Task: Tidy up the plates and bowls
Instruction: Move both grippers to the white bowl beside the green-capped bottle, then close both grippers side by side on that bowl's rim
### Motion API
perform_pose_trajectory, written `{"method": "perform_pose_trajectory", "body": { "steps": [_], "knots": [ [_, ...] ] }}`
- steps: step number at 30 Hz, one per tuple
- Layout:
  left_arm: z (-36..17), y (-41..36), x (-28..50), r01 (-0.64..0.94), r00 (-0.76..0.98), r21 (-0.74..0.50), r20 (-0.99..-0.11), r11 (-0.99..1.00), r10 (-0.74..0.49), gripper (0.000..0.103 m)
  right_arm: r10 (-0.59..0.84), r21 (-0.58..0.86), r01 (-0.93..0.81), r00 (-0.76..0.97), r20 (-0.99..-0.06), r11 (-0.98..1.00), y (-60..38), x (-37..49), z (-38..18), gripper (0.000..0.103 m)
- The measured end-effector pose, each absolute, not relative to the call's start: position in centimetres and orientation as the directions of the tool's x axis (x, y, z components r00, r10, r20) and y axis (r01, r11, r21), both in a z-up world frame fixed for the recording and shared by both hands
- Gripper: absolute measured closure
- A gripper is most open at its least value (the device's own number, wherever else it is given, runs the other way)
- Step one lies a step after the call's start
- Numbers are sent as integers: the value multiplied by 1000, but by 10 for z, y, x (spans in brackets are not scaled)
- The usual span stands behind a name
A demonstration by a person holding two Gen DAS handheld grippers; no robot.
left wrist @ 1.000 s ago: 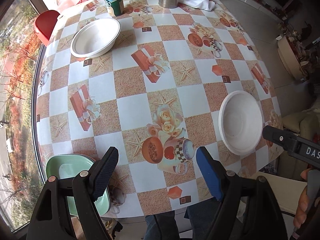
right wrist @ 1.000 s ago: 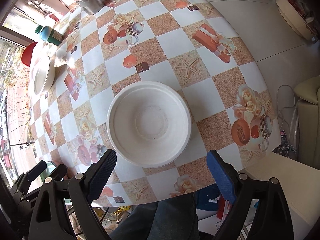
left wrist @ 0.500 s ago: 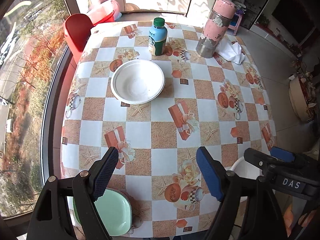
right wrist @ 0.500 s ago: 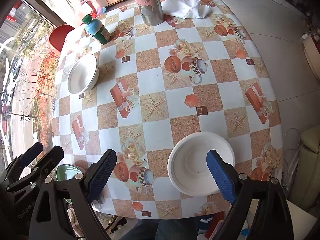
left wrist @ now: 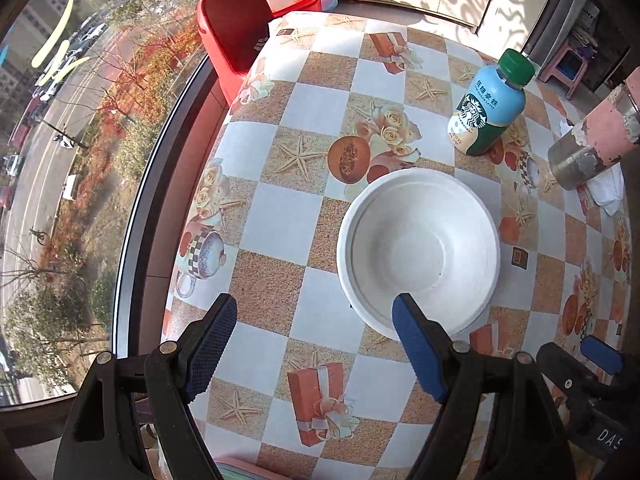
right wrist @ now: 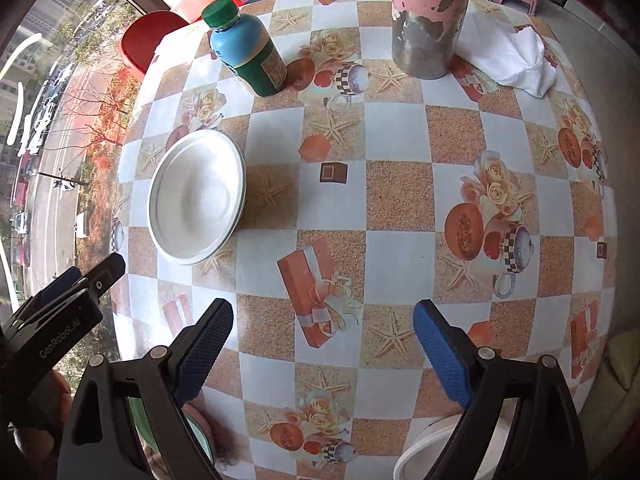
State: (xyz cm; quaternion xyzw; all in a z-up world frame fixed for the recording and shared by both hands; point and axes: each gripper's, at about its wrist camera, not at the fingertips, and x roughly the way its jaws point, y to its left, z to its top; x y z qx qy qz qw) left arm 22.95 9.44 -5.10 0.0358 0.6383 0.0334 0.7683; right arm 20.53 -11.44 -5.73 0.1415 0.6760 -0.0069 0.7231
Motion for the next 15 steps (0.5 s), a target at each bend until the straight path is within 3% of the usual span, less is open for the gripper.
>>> {"method": "perform_pose_trajectory", "body": {
  "steps": [12, 15],
  "knots": [
    [-120, 89, 275, 35, 113, 165, -981, 986, 160, 20, 245, 252, 200, 58, -968, 947, -87, 271, -122, 11],
    [-128, 90, 278, 38, 105, 146, -984, 989, 141, 23, 267, 270, 197, 42, -963, 943, -81, 275, -134, 32]
  ]
}}
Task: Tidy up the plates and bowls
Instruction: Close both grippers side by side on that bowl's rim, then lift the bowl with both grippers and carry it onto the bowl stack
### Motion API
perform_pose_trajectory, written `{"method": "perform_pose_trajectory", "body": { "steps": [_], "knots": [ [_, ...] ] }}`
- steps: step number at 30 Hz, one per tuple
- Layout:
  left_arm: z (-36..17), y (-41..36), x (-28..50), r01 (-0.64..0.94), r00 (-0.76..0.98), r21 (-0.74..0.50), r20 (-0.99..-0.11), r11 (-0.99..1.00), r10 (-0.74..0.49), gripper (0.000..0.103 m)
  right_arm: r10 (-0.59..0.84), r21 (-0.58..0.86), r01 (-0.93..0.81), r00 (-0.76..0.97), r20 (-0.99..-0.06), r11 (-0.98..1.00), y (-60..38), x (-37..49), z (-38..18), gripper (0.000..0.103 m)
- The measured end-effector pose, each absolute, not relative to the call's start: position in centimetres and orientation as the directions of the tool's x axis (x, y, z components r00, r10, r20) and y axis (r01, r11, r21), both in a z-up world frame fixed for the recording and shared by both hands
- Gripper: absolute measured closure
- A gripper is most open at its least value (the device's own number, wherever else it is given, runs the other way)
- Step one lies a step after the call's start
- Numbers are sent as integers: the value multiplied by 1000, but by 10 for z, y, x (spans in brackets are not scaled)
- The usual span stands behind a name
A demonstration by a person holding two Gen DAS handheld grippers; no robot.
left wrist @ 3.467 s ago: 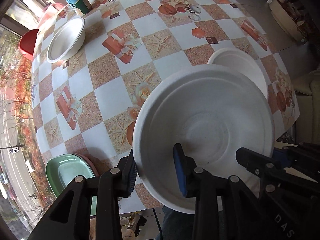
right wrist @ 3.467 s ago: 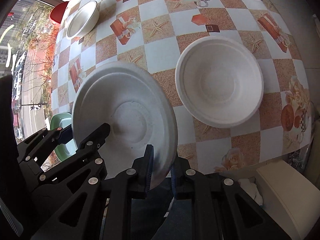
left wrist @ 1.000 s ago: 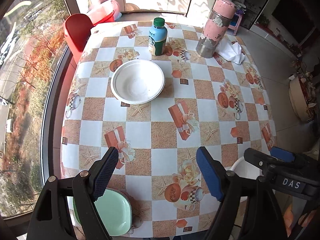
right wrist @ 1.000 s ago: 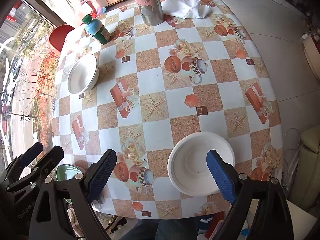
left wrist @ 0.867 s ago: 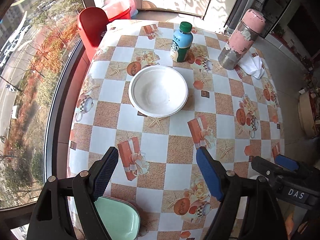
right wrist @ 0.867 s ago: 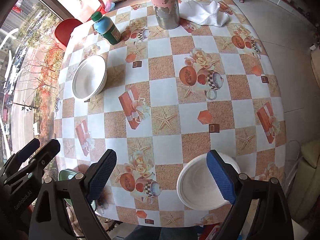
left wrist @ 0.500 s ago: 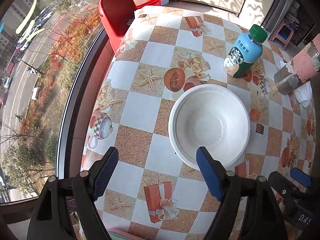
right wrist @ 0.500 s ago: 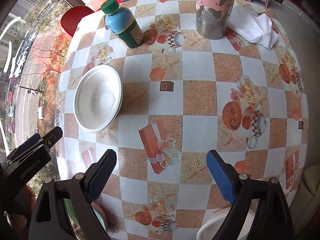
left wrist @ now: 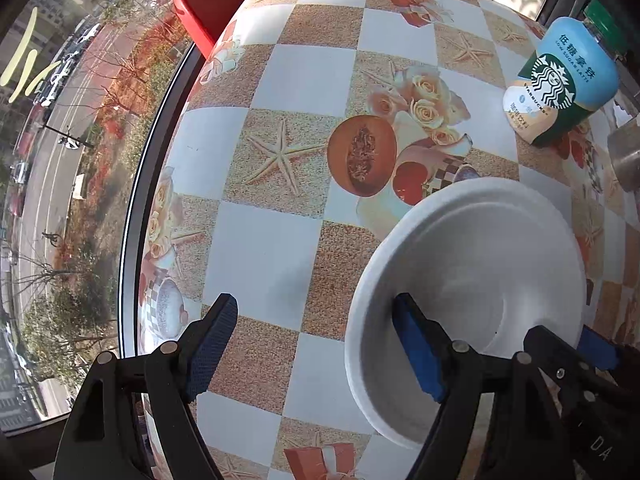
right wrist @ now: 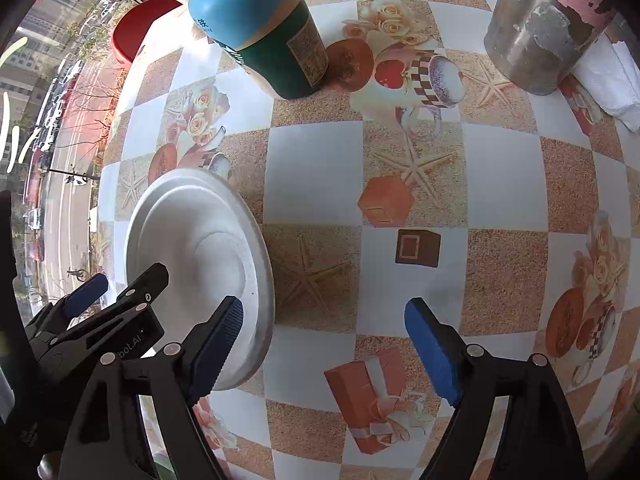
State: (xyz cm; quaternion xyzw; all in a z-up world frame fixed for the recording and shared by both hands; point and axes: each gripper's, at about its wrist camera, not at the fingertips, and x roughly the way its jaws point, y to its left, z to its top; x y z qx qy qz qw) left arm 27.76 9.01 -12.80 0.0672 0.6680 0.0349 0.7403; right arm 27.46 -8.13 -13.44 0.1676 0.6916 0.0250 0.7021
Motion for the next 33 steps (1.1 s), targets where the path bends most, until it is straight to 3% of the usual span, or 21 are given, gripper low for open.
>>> {"method": "perform_pose_trajectory", "body": {
  "steps": [2, 4, 6, 8, 9, 17, 33],
  "knots": [
    [-130, 89, 278, 43, 104, 102, -990, 994, 97, 33, 287, 289, 196, 38, -957, 937, -80, 276, -139, 50],
    [-130, 86, 278, 52, 104, 56, -993, 997, 51, 48, 309, 312, 195, 47, -950, 930, -78, 276, -140, 57],
    [-129, 77, 277, 86, 96, 32, -995, 996, 24, 71, 343, 344, 176, 41, -939, 922, -73, 276, -141, 71],
    [-129, 70, 274, 121, 95, 54, -995, 991, 42, 71, 363, 364, 154, 35, -931, 918, -66, 276, -139, 87],
    [-129, 69, 272, 126, 93, 50, -995, 991, 38, 71, 358, 359, 148, 32, -933, 921, -64, 274, -139, 90],
    [-127, 55, 222, 171, 45, 34, -999, 985, 27, 72, 337, 332, 151, -9, -942, 931, -74, 237, -136, 89],
    [-130, 37, 47, 296, -54, 20, -998, 955, 38, 72, 278, 252, 195, -116, -954, 948, -85, 47, -139, 87]
  ]
}}
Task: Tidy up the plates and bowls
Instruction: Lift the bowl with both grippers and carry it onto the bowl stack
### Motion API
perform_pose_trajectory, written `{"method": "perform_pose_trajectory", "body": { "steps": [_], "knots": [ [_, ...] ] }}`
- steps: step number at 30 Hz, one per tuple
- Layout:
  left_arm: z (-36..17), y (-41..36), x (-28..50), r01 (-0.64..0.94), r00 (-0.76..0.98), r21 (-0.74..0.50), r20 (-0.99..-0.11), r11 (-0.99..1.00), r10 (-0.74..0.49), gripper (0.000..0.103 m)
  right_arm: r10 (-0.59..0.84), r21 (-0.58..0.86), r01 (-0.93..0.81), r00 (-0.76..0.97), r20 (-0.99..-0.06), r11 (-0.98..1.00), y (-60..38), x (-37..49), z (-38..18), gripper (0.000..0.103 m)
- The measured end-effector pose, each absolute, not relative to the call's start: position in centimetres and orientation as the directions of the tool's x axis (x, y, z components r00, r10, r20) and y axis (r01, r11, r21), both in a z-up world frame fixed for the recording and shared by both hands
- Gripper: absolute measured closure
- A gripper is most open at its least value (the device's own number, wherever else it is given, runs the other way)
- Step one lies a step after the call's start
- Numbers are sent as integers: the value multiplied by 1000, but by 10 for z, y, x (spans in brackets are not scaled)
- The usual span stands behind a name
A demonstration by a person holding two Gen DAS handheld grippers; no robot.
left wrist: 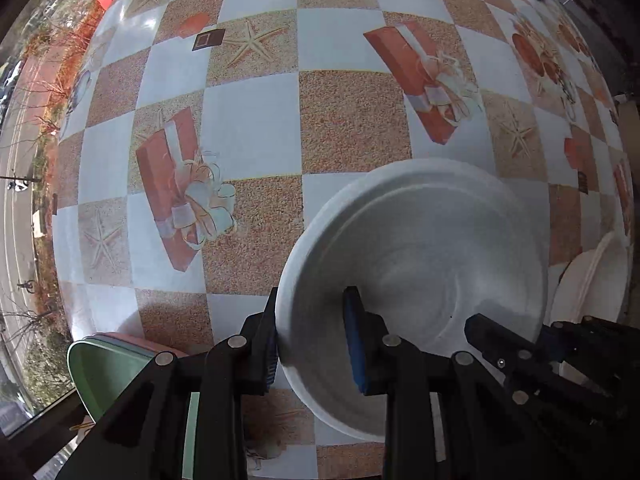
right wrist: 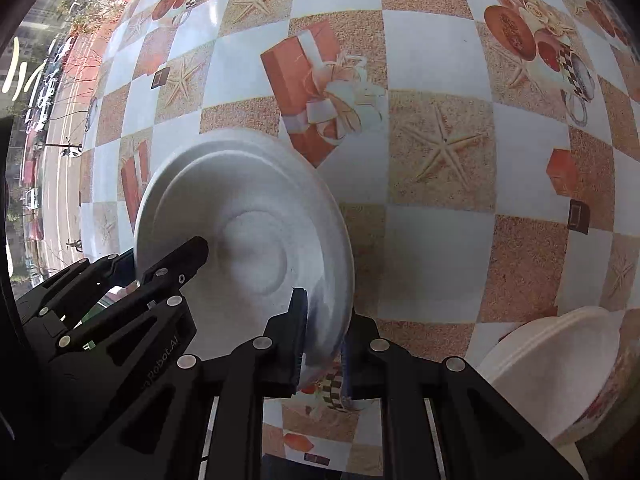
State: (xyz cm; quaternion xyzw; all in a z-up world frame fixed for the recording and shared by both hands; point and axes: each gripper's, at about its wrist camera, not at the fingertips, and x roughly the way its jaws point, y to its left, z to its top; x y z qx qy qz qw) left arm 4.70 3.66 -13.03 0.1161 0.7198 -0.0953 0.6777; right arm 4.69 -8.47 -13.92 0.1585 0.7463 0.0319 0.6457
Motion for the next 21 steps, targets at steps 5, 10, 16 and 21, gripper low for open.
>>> {"method": "perform_pose_trajectory", "body": {
  "steps": [5, 10, 16, 21],
  "knots": [
    [-133, 36, 12, 329, -77, 6, -996, 944, 34, 72, 271, 238, 212, -140, -953, 948, -83, 3, -143, 87],
    [-131, 35, -3, 341, -86, -18, -996, 940, 12, 72, 231, 202, 190, -144, -962, 961, -78, -22, -137, 87],
    [-108, 32, -11, 366, -40, -26, -999, 930, -12, 72, 215, 191, 199, -107, -971, 961, -63, -40, -118, 87],
    [-92, 36, -25, 383, -5, -32, -999, 923, -33, 72, 203, 184, 221, -66, -977, 958, -65, -50, -99, 87]
  ]
}}
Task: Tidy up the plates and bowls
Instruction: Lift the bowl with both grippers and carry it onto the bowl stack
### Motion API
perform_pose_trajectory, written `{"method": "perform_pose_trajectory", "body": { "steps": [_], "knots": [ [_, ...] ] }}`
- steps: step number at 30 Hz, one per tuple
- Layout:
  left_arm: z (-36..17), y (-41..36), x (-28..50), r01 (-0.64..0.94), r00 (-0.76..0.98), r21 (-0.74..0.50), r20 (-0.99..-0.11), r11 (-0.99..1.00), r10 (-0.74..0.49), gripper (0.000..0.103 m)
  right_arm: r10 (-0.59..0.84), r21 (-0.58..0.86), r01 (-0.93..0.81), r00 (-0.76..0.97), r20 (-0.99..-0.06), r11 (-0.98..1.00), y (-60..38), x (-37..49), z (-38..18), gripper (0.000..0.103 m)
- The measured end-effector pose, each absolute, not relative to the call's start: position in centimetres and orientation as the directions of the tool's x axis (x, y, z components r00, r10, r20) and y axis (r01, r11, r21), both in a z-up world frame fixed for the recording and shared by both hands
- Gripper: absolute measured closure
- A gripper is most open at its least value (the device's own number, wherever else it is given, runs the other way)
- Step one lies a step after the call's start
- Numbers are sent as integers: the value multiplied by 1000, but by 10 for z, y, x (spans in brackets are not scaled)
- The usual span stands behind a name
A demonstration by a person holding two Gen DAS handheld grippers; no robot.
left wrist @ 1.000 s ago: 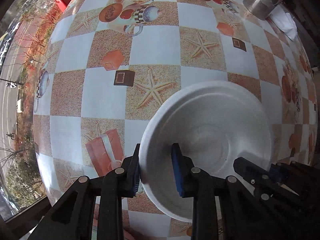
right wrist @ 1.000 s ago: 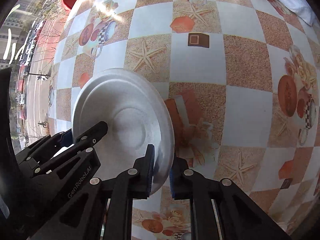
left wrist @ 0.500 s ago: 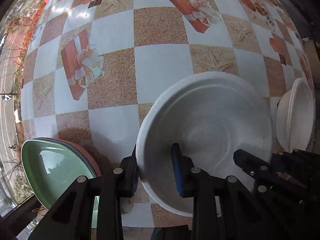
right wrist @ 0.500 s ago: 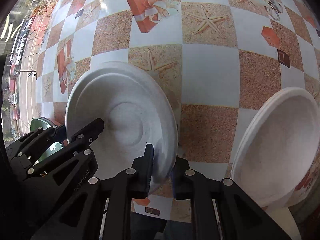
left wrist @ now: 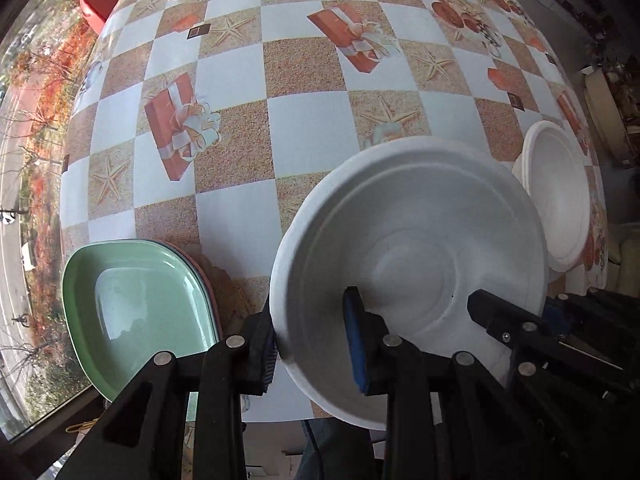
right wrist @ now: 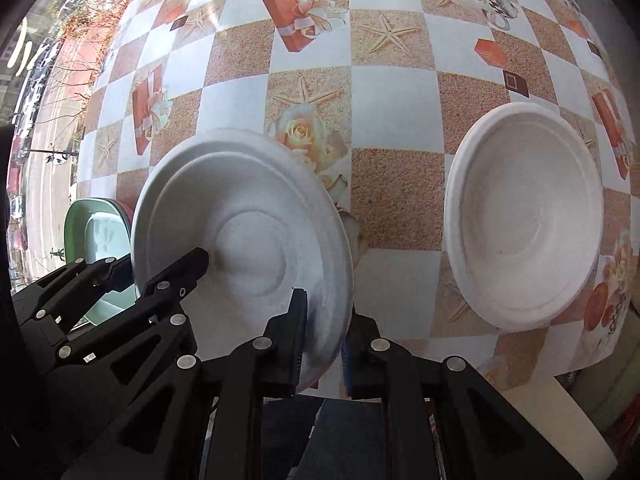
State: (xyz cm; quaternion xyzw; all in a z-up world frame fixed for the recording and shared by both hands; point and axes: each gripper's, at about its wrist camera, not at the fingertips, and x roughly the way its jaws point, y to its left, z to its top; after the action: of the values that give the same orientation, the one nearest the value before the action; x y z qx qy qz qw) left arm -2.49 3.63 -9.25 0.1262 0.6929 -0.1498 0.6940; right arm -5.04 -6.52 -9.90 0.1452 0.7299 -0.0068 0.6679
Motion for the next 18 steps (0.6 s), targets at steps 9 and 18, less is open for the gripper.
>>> {"method": "perform_pose_trajectory", "body": {
  "steps": [9, 18],
  "knots": [
    [-49, 25, -36, 406, 35, -48, -997, 913, -68, 72, 196, 187, 242, -9, -981, 952, -70, -61, -62, 87],
    [-32, -50, -54, 526, 75, -43, -993, 850, -97, 69, 194, 196, 329, 40, -980, 924, -135, -75, -51, 87]
  ]
}}
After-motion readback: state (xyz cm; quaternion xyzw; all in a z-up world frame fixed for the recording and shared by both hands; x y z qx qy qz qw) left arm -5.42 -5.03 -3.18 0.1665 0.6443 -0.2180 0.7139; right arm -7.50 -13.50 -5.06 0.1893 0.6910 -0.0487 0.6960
